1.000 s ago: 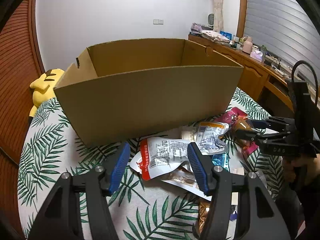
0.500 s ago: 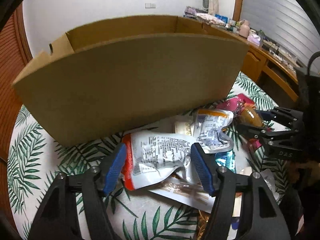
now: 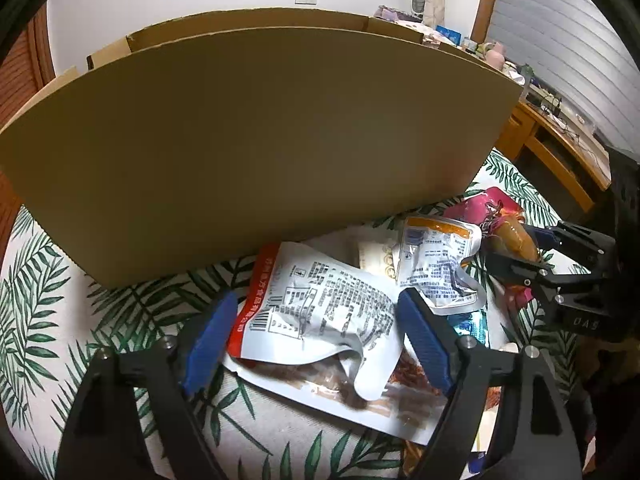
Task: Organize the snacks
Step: 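Close the left tool on the white packet while the right tool grips the pink egg pack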
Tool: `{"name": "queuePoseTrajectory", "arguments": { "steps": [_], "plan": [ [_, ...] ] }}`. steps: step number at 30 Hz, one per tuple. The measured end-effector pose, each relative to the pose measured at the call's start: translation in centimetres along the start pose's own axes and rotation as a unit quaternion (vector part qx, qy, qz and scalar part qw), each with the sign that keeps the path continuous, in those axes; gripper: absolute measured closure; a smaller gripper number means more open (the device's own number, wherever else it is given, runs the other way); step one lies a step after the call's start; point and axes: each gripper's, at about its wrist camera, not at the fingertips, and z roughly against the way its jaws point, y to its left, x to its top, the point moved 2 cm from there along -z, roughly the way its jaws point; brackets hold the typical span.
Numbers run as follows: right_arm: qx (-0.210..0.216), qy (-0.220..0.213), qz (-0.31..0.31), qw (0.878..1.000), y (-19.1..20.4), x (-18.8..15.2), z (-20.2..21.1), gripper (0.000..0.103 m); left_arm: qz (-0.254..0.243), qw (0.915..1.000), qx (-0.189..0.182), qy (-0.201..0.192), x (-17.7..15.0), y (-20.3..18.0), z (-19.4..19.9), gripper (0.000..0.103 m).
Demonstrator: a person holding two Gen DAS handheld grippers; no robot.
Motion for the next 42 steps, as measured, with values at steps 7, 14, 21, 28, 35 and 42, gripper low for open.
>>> {"name": "queuePoseTrajectory", "arguments": {
  "steps": [7,14,21,28,35,42],
  "plan": [
    [0.0,0.0,0.0,1.0,0.0,0.0,0.0,0.045,-0.006,0.9999,0.005,0.009,0.3,-0.5,-0.3,0.019],
    [0.0,0.001,0.001,1.0,0.0,0.0,-0.1,0.045,0.003,0.9999,-0.007,0.01,0.5,0.0,-0.7,0.02],
    [0.001,0.001,0.001,1.0,0.1,0.0,-0.1,0.045,-0.007,0.9997,-0.022,-0.002,0.4,0.2,-0.3,0.034],
    [-0.001,0.002,0.002,1.0,0.1,0.0,-0.1,0.045,-0.024,0.9994,-0.025,-0.009,-0.3,-0.5,1.3,0.054],
    [-0.001,0.002,0.003,1.0,0.0,0.0,-0.2,0.045,-0.018,0.9994,-0.026,0.013,-1.0,0.2,0.7,0.029],
    [-0.001,0.002,0.004,1.0,0.0,0.0,-0.2,0.045,-0.046,0.9984,-0.027,0.019,-1.8,-0.2,0.9,0.02]
  ]
}}
